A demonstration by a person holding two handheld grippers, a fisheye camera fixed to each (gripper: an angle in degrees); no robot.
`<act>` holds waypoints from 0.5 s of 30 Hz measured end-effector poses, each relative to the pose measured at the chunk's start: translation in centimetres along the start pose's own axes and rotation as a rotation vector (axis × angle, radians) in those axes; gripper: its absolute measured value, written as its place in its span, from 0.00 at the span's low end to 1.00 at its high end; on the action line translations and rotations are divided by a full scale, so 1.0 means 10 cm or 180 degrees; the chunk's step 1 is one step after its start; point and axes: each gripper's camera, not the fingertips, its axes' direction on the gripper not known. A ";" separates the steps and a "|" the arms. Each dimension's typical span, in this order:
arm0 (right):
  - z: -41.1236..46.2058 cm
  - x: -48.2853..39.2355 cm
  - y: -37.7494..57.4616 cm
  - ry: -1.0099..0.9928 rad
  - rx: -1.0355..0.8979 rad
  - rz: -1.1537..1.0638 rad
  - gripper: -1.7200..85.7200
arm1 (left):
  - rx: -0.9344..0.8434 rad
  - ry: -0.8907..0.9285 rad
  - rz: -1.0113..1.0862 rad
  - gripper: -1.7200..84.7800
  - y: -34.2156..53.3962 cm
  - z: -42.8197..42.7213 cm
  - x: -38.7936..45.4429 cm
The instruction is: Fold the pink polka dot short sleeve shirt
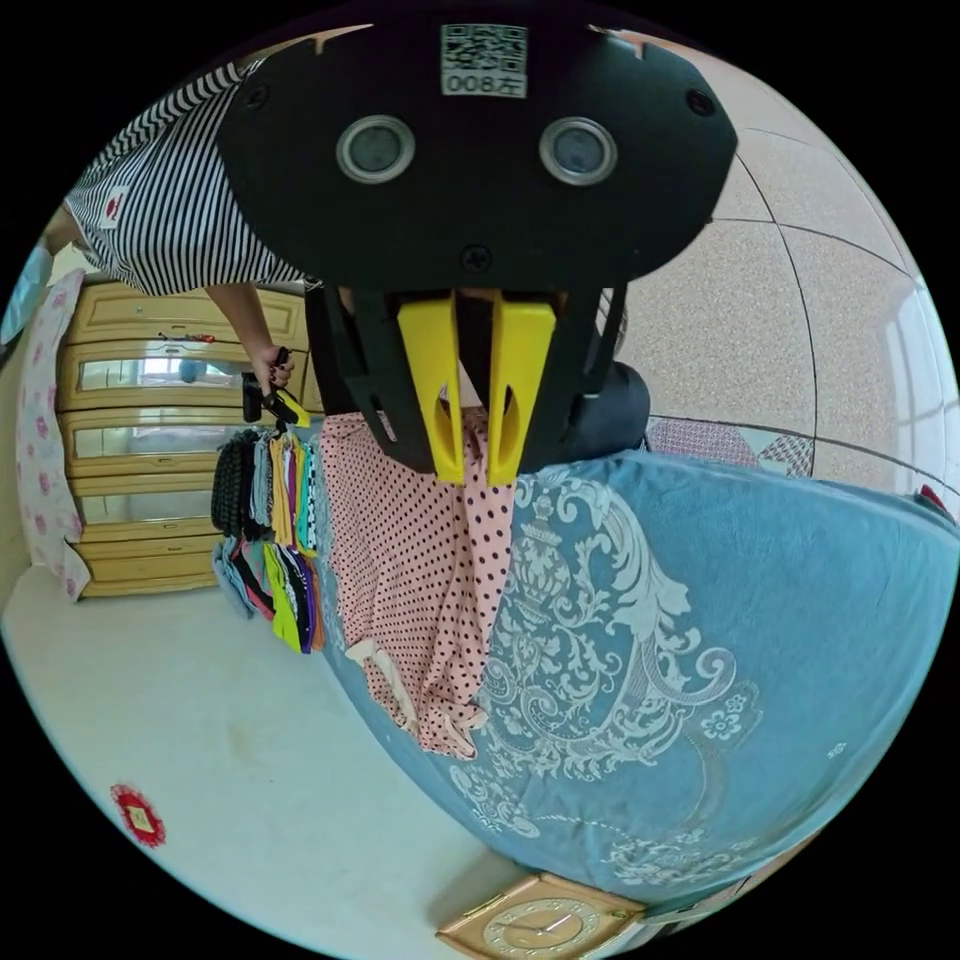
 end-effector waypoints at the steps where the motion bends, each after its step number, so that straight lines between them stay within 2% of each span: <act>1: -0.01 -0.05 -0.11 0.0002 0.0071 -0.0027 0.03 | -0.0007 0.0012 0.0017 0.07 -0.14 0.05 -0.04; 9: 0.24 -0.93 -1.40 0.0095 0.0351 -0.0570 0.06 | 0.0046 -0.0052 0.0323 0.09 -1.57 0.54 -0.04; 15: 0.80 -1.76 -2.73 0.0528 0.0342 -0.1015 0.09 | 0.0103 -0.0229 0.0577 0.10 -2.95 1.07 0.07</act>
